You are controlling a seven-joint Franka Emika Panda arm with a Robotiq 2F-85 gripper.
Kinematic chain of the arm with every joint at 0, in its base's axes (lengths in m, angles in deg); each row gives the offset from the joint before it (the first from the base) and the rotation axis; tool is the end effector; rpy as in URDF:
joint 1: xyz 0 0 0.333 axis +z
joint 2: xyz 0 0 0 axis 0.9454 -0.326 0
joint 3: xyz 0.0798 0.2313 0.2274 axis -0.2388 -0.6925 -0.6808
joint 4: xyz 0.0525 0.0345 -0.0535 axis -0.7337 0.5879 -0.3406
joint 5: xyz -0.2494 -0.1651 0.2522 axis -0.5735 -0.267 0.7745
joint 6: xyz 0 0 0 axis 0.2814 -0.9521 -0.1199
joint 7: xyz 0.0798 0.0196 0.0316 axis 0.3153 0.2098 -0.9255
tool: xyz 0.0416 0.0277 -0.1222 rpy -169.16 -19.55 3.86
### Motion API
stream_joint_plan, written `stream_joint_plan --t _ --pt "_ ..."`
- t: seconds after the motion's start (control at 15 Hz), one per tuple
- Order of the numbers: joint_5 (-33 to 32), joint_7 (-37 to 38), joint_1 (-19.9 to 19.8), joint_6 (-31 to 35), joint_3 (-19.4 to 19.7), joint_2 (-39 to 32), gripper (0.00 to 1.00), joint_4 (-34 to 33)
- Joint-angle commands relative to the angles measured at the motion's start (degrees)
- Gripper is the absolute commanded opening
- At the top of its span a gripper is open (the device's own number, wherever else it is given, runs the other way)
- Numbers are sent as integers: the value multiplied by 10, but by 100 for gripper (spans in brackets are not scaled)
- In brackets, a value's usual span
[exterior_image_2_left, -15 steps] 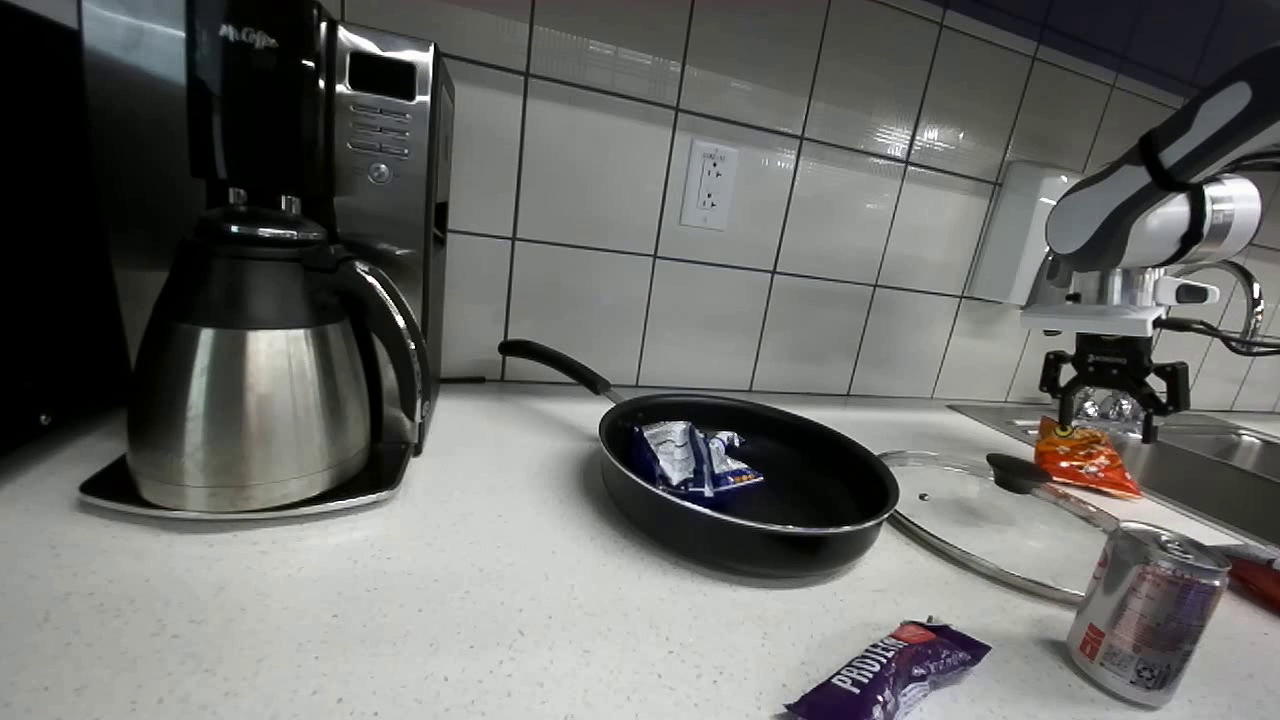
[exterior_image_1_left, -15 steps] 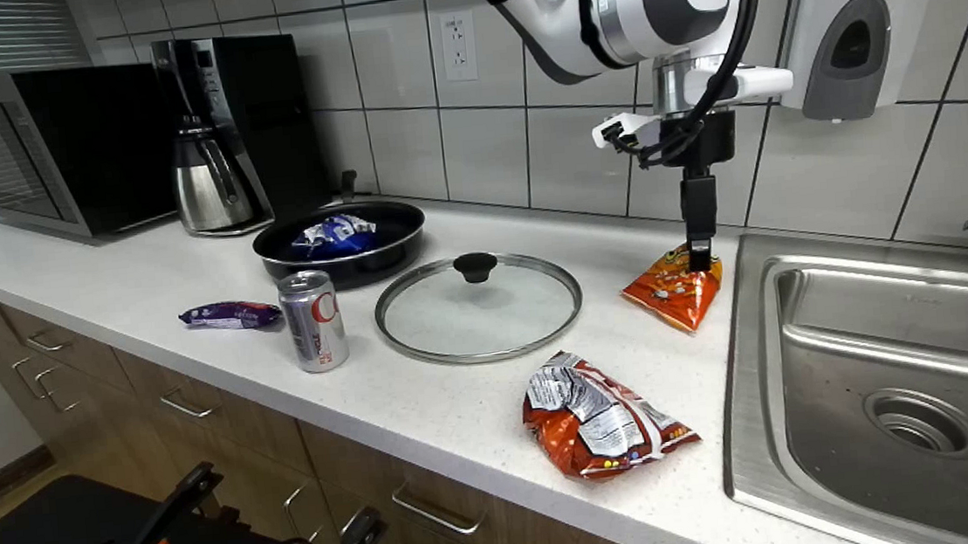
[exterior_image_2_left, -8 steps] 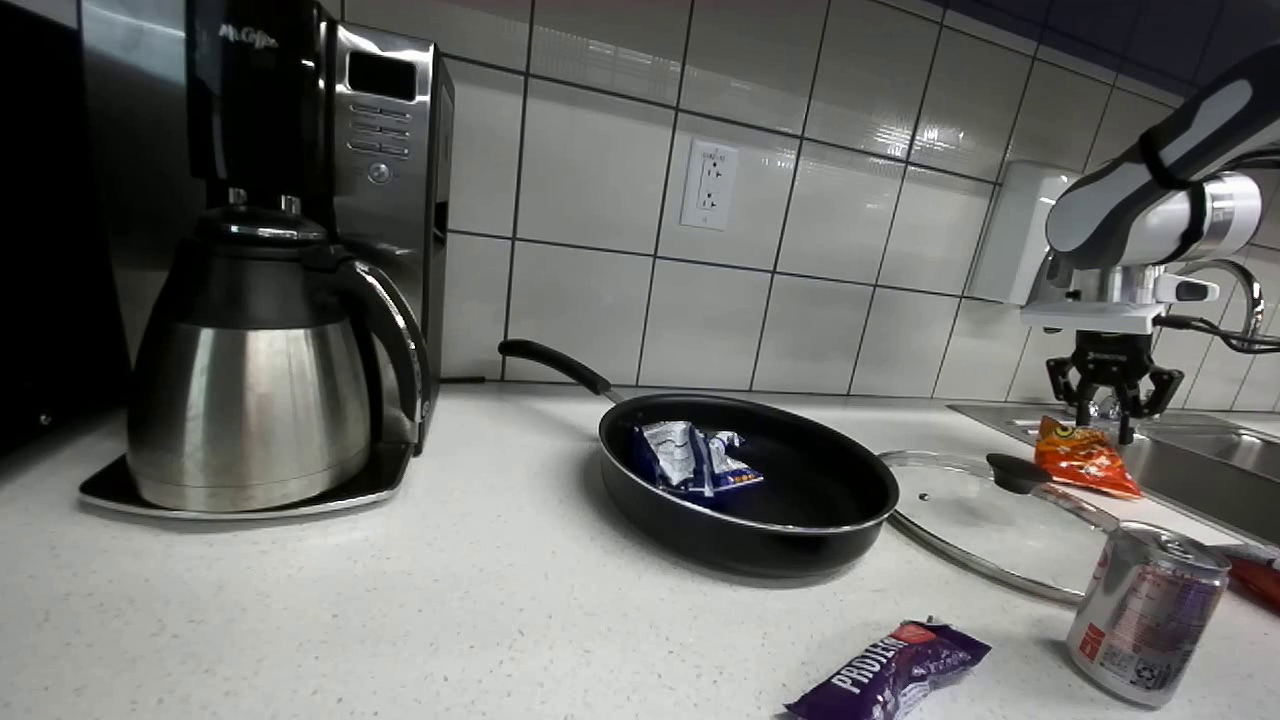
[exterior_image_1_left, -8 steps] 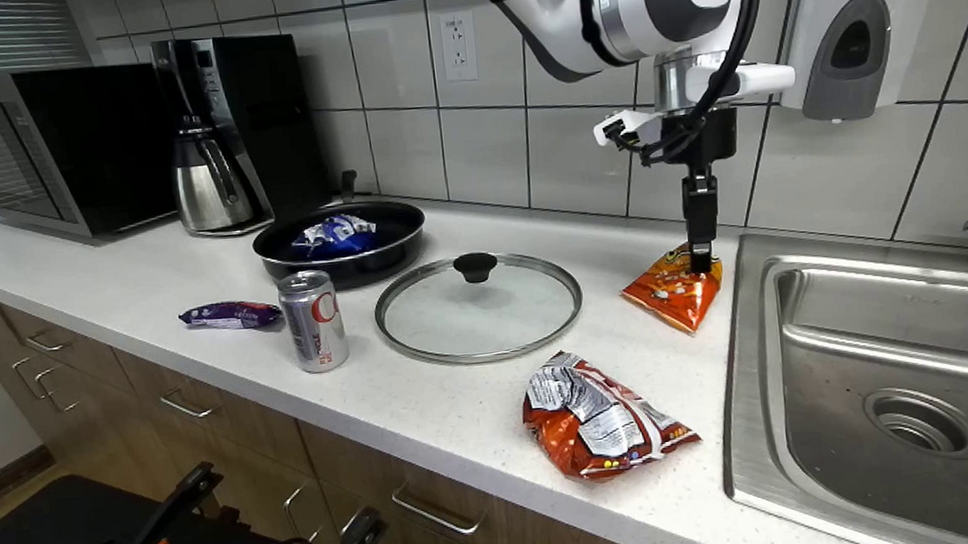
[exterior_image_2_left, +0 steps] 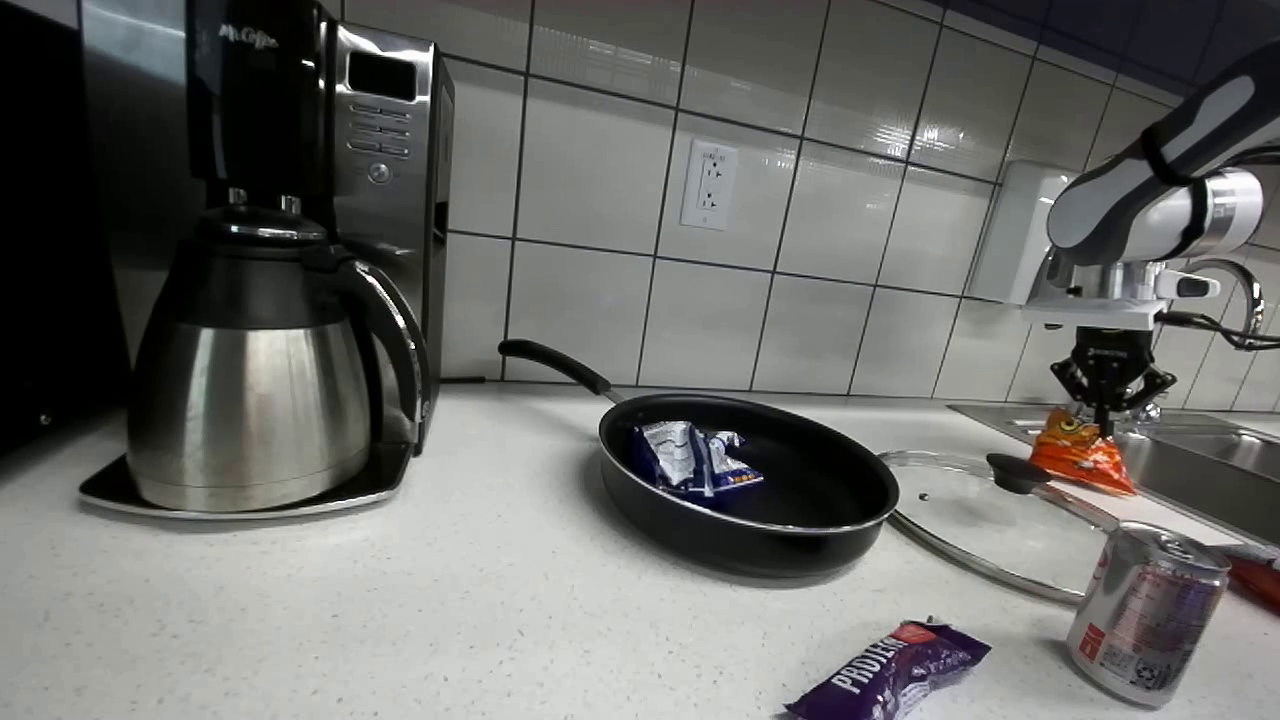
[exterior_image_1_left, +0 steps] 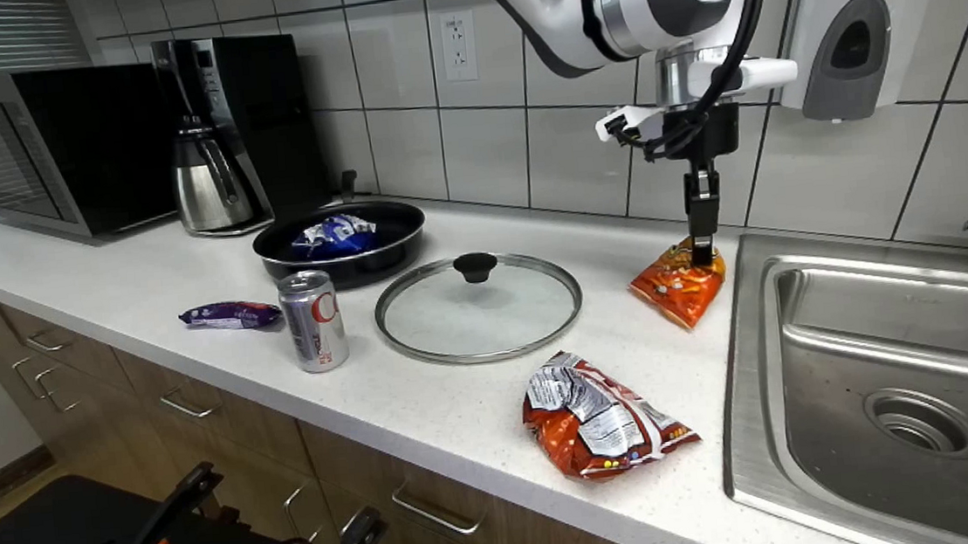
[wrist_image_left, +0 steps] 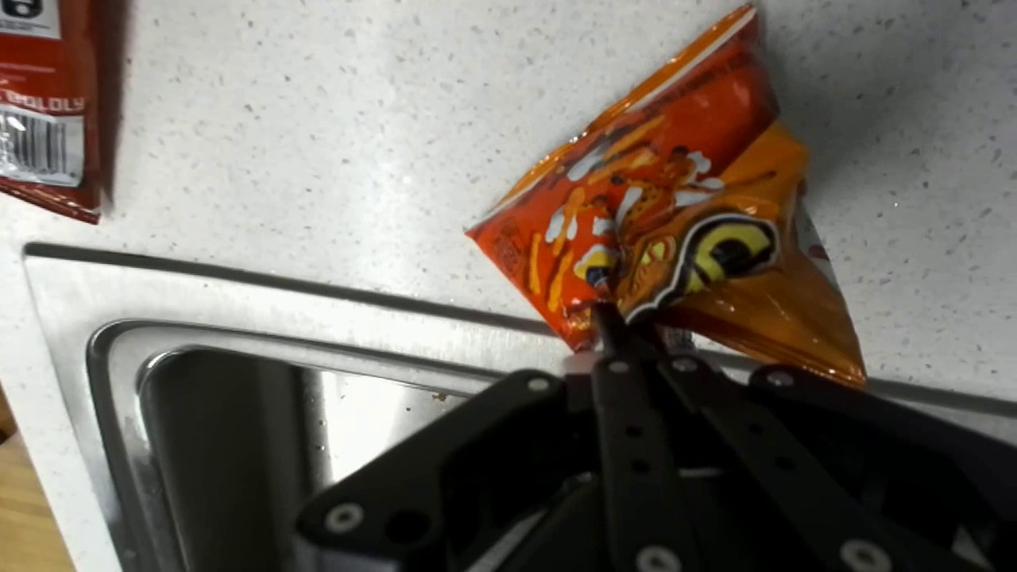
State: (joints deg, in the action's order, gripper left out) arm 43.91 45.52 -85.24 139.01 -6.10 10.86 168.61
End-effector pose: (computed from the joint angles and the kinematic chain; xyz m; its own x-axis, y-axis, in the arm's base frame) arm 0.5857 -0.3800 0.2770 0.0546 -0.9883 0.1423 -0.9856 -0.0305 0.1662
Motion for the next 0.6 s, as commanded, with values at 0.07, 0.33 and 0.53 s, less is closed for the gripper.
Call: stream_joint_plan --t 0.07,0.33,0.53 --pt "15 -42 -20 -18 -17 26 0 0" --pt "14 -83 -14 -13 -19 58 0 17" --pt "11 -122 -8 -9 -26 87 0 32"
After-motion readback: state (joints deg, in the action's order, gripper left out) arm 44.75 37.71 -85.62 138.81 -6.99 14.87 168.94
